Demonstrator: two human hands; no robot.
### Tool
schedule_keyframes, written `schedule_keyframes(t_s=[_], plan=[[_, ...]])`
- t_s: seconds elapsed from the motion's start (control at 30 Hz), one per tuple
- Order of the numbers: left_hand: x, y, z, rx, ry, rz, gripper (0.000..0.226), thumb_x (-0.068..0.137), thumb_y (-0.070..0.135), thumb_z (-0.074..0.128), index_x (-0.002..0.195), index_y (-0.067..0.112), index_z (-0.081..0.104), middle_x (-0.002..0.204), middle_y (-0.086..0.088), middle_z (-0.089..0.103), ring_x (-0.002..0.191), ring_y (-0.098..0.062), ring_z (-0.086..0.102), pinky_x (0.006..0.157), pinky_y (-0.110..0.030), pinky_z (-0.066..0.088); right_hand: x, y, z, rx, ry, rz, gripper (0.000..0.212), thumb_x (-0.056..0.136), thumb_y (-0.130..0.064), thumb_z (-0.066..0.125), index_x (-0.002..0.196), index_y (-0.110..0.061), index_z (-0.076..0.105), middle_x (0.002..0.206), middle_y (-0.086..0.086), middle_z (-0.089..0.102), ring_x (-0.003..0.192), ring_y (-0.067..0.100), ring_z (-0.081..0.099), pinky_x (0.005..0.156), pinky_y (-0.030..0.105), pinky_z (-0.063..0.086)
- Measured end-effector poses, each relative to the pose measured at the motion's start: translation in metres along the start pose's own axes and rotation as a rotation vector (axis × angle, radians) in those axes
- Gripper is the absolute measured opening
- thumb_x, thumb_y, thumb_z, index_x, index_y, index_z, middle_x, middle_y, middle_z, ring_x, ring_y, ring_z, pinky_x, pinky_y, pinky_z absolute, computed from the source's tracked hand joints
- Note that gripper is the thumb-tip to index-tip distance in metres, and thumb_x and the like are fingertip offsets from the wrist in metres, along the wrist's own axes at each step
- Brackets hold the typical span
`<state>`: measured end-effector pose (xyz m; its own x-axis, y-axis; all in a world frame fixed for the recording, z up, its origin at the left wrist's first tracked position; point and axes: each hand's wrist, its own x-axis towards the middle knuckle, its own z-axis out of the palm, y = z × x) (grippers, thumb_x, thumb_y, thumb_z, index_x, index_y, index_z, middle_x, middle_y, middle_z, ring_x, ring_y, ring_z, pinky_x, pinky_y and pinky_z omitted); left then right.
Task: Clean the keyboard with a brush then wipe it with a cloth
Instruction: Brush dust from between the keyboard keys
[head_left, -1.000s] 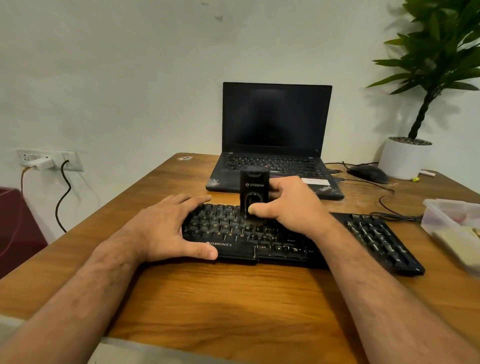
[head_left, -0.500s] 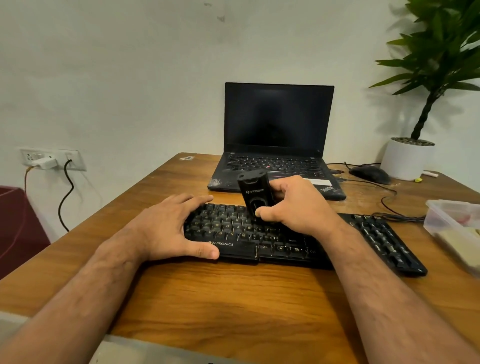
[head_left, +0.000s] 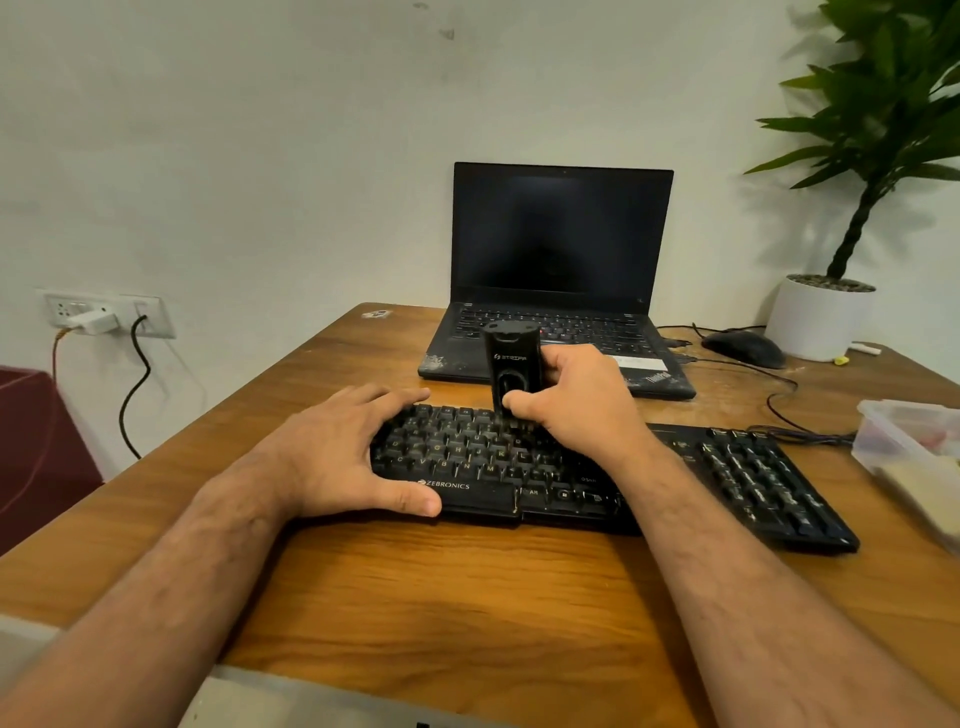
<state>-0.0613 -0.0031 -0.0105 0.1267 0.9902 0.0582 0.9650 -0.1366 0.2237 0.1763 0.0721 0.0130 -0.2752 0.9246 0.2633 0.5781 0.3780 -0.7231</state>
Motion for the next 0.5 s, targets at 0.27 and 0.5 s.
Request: schedule_keyframes(t_s=[0.27,0.5], plan=[[0.001,-0.002,0.001,-0.017,0.006,0.006,0.127,0.044,0.102,0.049,0.153,0.048,0.015,0.147,0.019,0.036,0.130,-0.004,0.036,0.106,-0.038,0.041,-0.020,-0.004,-0.005,0.128,-0.286,-0.081,0.031,0.079,-0.018,0.084,0.108,-0.028,0.075,0.094,-0.013,0.078,0.088,0.001,0.073,0.077,0.022,0.057],[0.000,-0.001,0.001,-0.011,0.003,-0.007,0.127,0.043,0.103,0.048,0.153,0.048,0.016,0.147,0.018,0.036,0.131,-0.005,0.035,0.106,-0.039,0.041,-0.026,-0.003,-0.015,0.216,-0.383,-0.056,0.033,0.080,-0.010,0.082,0.108,-0.026,0.075,0.097,-0.009,0.079,0.091,0.007,0.075,0.083,0.027,0.059]])
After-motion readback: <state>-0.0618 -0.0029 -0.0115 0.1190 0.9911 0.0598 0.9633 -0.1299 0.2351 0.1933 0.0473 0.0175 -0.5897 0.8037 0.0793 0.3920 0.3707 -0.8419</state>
